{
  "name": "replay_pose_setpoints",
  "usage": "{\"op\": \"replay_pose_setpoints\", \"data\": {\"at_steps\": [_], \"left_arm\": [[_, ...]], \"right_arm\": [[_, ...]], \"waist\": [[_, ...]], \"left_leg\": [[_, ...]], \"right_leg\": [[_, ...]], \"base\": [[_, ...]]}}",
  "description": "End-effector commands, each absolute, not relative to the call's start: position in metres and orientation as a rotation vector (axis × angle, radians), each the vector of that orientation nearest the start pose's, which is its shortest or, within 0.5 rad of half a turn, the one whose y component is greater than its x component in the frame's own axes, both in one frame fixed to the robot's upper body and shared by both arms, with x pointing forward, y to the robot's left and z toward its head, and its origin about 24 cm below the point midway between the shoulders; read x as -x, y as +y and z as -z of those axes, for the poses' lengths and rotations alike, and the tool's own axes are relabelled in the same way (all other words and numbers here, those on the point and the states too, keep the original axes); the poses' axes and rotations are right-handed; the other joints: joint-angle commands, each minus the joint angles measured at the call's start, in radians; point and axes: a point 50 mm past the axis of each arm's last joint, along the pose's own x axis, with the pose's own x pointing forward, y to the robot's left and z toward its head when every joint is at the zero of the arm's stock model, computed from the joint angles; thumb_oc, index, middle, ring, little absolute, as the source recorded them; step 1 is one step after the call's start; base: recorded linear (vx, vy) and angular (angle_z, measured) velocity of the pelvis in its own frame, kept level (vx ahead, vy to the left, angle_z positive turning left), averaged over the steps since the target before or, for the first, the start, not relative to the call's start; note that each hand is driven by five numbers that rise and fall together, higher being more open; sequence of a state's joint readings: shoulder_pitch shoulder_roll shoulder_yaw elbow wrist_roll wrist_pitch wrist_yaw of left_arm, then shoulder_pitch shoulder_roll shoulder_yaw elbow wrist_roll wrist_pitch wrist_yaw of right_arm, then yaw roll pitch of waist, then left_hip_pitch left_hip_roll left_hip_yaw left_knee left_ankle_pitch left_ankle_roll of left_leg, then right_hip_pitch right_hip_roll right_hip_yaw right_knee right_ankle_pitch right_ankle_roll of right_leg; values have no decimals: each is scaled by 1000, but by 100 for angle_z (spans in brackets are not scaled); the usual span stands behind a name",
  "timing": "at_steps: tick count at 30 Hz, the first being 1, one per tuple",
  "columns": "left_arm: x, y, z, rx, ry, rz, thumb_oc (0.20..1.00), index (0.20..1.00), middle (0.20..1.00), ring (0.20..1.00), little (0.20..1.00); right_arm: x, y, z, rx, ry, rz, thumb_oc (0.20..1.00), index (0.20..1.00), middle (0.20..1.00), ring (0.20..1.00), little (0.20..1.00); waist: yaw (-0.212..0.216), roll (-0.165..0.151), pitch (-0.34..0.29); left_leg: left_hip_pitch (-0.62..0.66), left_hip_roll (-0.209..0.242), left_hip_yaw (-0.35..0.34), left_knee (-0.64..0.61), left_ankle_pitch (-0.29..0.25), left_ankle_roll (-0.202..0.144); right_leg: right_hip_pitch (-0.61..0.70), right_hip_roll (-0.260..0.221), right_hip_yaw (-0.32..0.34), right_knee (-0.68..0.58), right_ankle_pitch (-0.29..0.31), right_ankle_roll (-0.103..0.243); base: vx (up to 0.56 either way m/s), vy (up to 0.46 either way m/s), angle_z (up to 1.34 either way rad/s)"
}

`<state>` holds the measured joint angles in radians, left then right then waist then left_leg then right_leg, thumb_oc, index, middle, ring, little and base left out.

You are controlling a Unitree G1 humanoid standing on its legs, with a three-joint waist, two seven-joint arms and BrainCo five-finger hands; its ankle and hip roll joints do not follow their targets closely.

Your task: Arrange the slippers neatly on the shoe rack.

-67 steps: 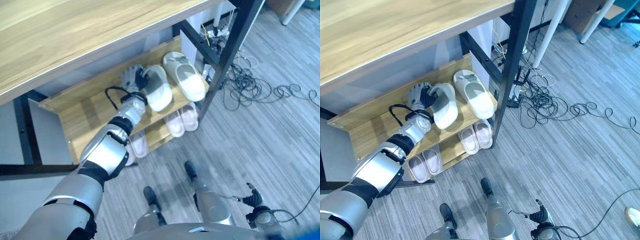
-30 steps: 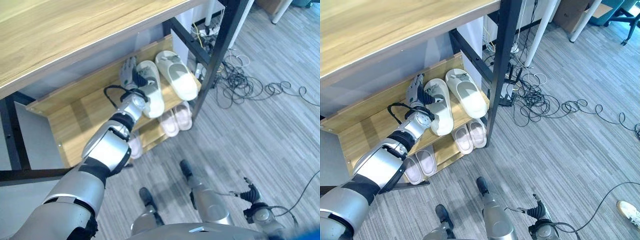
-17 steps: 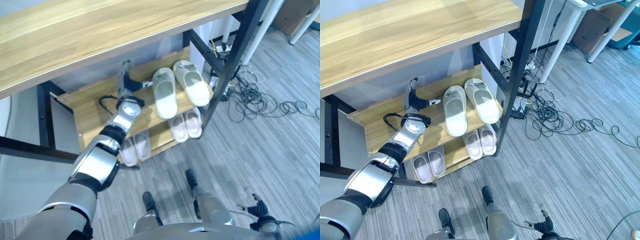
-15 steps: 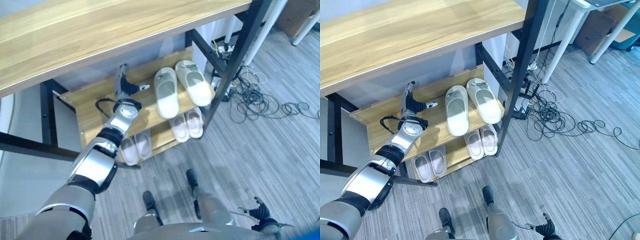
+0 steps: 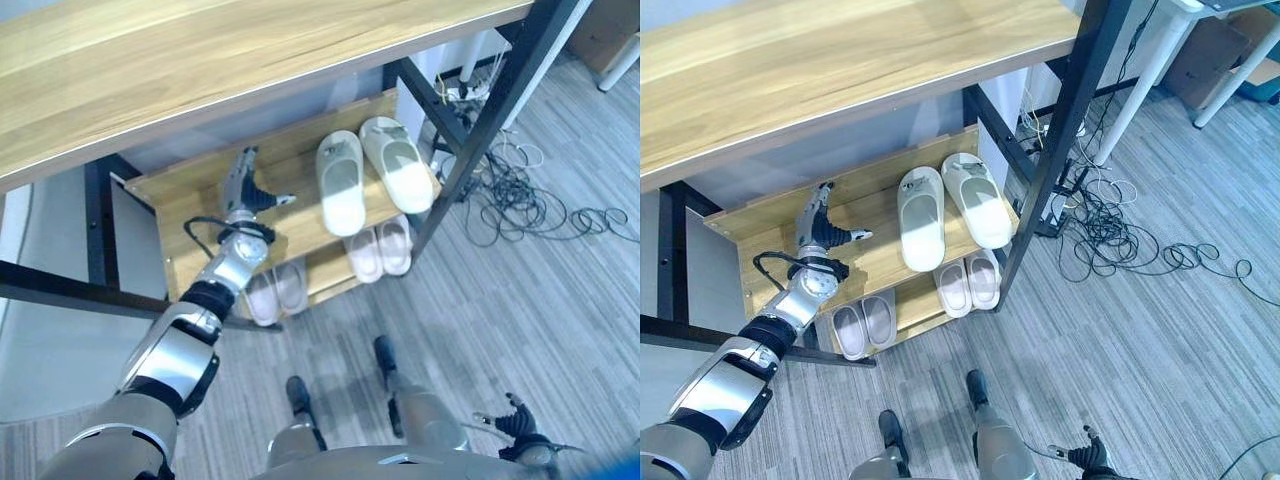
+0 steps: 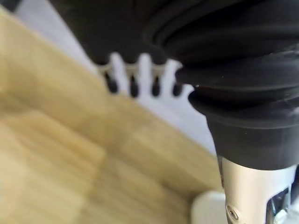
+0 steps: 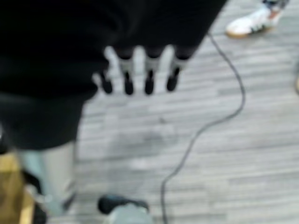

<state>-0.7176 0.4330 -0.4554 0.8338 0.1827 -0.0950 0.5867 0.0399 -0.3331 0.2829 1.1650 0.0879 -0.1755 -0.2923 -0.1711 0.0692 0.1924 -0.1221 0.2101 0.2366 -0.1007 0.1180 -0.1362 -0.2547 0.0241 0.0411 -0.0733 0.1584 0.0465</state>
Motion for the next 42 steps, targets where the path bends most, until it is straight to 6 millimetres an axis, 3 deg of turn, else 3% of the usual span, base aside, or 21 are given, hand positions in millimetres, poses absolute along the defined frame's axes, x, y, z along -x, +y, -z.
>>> {"op": "replay_pose_setpoints", "data": {"at_steps": [1, 3, 4, 9, 14, 22, 28, 35, 38, 40, 42], "left_arm": [[-375, 184, -124, -865, -327, -273, 1000, 1000, 1000, 1000, 1000], [-375, 177, -119, -915, -331, -241, 1000, 1000, 1000, 1000, 1000], [-377, 166, -115, -1132, -369, -176, 1000, 1000, 1000, 1000, 1000], [-378, 154, -107, -1205, -358, -130, 1000, 1000, 1000, 1000, 1000], [-380, 148, -104, -1218, -344, -115, 1000, 1000, 1000, 1000, 1000], [-382, 117, -106, -1066, -355, -68, 1000, 1000, 1000, 1000, 1000], [-386, 107, -109, -1075, -353, -63, 1000, 1000, 1000, 1000, 1000], [-388, 119, -107, -1062, -311, -98, 1000, 1000, 1000, 1000, 1000], [-390, 133, -121, -1041, -348, -153, 1000, 1000, 1000, 1000, 1000], [-380, 138, -138, -980, -463, -168, 1000, 1000, 1000, 1000, 1000], [-362, 144, -140, -953, -534, -147, 1000, 1000, 1000, 1000, 1000]], "right_arm": [[-112, -266, 137, 552, 938, 233, 1000, 1000, 1000, 1000, 1000], [-115, -266, 136, 550, 928, 238, 1000, 1000, 1000, 1000, 1000], [-118, -267, 135, 556, 917, 240, 1000, 1000, 1000, 1000, 1000], [-116, -269, 135, 564, 930, 247, 1000, 1000, 1000, 1000, 1000], [-113, -272, 136, 570, 946, 252, 1000, 1000, 1000, 1000, 1000], [-118, -268, 136, 594, 939, 229, 1000, 1000, 1000, 1000, 1000], [-119, -268, 136, 616, 945, 217, 1000, 1000, 1000, 1000, 1000], [-109, -271, 139, 629, 976, 216, 1000, 1000, 1000, 1000, 1000], [-106, -270, 140, 612, 982, 220, 1000, 1000, 1000, 1000, 1000], [-106, -264, 141, 572, 976, 227, 1000, 1000, 1000, 1000, 1000], [-107, -257, 143, 535, 977, 236, 1000, 1000, 1000, 1000, 1000]], "waist": [[2, 15, 61], [1, 16, 63], [-3, 18, 67], [-3, 18, 70], [-7, 20, 68], [-15, 26, 63], [-24, 29, 56], [-25, 29, 33], [-17, 28, 27], [-3, 30, 25], [16, 32, 26]], "left_leg": [[-24, 22, -35, 16, 13, 1], [-24, 21, -35, 17, 11, 2], [-25, 21, -37, 18, 10, 4], [-27, 21, -38, 19, 9, 5], [-28, 22, -40, 20, 11, 5], [-24, 25, -30, 18, 15, 3], [-25, 28, -23, 15, 16, 1], [-21, 30, -24, 14, 14, -1], [-16, 30, -32, 15, 13, -2], [-12, 25, -41, 17, 16, -2], [-8, 21, -50, 17, 16, -1]], "right_leg": [[-55, -22, -31, 172, -199, 41], [-58, -22, -31, 177, -201, 41], [-62, -23, -31, 183, -204, 42], [-65, -24, -31, 184, -205, 43], [-67, -24, -32, 184, -205, 42], [-72, -20, -29, 187, -207, 39], [-79, -19, -25, 184, -205, 40], [-69, -17, -29, 181, -209, 38], [-56, -18, -39, 181, -212, 39], [-41, -21, -48, 178, -214, 38], [-25, -24, -56, 173, -216, 36]], "base": [[0, 0, 0], [-8, 16, 0], [0, 0, 0], [0, 0, 0], [0, 0, 0], [0, 0, 0], [10, 2, 0], [0, 0, 0], [0, 0, 0], [-3, 0, 5], [-4, 23, 6]]}}
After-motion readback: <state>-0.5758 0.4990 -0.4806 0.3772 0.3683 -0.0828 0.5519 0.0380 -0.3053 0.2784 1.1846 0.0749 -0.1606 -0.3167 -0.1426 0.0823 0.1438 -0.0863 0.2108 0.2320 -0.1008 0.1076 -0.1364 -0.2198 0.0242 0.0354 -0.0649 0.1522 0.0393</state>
